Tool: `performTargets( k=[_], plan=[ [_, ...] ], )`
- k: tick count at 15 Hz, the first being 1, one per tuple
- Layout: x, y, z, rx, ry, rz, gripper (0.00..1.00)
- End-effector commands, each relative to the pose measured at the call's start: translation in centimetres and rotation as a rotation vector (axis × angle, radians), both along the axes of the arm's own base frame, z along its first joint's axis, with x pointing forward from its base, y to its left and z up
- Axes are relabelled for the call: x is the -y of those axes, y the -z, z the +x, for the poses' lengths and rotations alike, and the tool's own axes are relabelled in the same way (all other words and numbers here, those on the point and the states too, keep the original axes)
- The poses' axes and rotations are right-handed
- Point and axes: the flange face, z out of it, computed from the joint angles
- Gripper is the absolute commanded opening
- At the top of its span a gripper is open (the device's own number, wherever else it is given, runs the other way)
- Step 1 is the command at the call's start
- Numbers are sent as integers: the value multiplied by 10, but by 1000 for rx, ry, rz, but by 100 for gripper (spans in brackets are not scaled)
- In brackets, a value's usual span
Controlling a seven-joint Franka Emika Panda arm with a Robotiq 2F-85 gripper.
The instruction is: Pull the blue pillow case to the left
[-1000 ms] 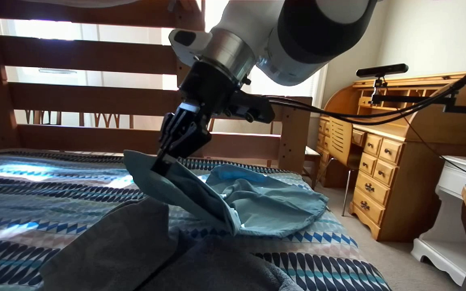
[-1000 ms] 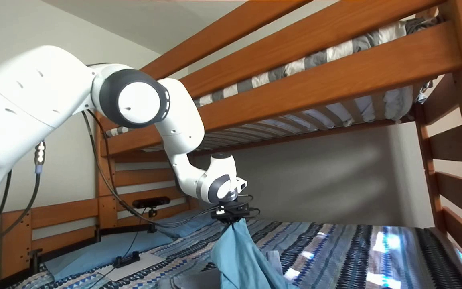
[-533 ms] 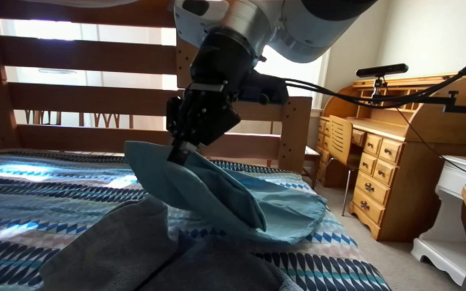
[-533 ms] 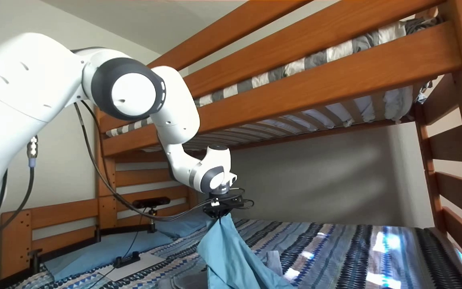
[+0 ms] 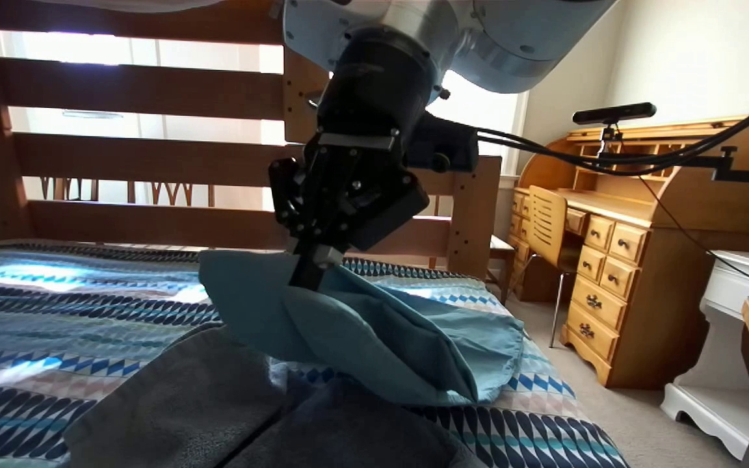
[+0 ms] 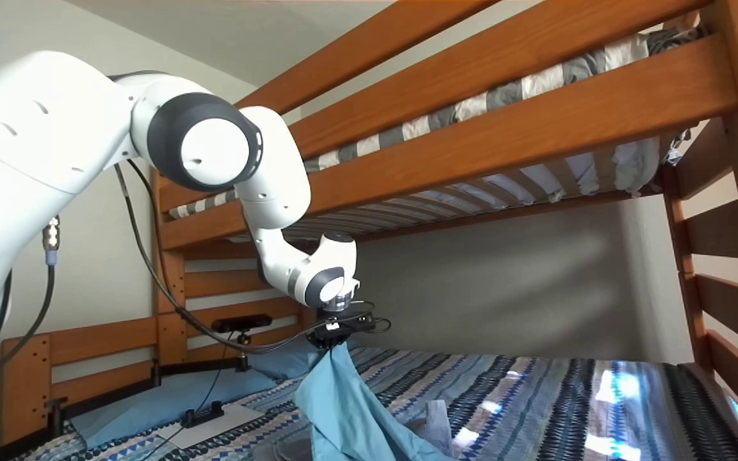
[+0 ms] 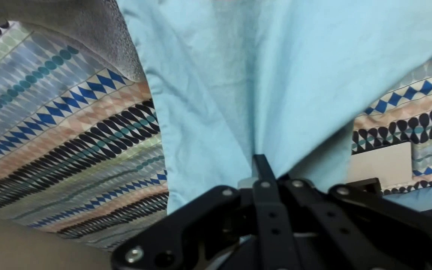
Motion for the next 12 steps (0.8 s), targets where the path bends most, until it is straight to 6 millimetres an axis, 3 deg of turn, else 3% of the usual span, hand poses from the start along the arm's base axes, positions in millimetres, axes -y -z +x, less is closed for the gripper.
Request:
performTargets(
  k=[1, 12],
  plan=[
    [-16, -6, -19, 4, -92, 22, 0],
    [-51, -17, -66, -24, -294, 92, 0]
  ],
)
